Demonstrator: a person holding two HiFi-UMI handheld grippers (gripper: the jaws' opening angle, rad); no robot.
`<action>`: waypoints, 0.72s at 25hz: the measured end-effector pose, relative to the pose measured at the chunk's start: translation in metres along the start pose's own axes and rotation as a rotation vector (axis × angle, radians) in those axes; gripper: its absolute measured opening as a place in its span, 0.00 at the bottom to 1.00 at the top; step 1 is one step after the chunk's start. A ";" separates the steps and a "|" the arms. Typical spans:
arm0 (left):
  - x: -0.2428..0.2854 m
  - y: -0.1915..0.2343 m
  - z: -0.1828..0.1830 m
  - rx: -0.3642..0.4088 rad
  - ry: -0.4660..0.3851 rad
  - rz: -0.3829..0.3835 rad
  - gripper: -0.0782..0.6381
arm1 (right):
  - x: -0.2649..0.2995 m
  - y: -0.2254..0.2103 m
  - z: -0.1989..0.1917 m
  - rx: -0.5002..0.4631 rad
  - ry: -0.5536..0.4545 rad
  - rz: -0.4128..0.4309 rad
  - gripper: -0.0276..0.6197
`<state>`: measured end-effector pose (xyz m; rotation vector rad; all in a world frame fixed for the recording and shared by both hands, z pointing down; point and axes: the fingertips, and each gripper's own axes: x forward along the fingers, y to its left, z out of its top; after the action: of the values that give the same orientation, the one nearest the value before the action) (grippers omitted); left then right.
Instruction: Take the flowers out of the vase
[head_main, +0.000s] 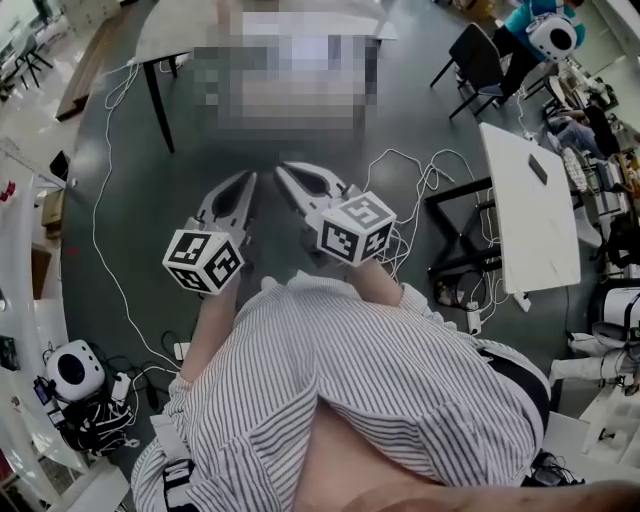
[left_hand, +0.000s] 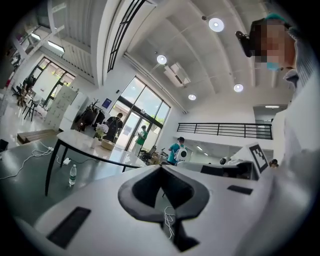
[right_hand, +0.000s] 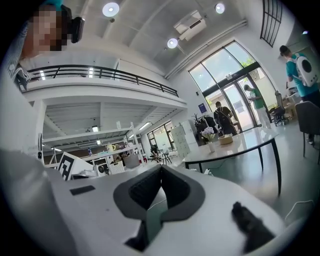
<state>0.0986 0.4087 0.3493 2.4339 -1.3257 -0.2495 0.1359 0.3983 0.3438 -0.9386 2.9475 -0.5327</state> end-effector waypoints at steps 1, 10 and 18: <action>0.004 0.008 0.001 -0.005 0.009 -0.006 0.12 | 0.010 -0.002 0.002 -0.003 0.001 0.001 0.07; 0.026 0.045 -0.001 -0.059 0.029 -0.004 0.12 | 0.049 -0.024 -0.011 0.028 0.054 -0.018 0.07; 0.035 0.086 0.004 -0.083 0.023 0.045 0.12 | 0.084 -0.046 -0.015 0.050 0.077 -0.018 0.07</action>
<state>0.0498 0.3355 0.3802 2.3293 -1.3321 -0.2590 0.0908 0.3208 0.3805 -0.9614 2.9796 -0.6548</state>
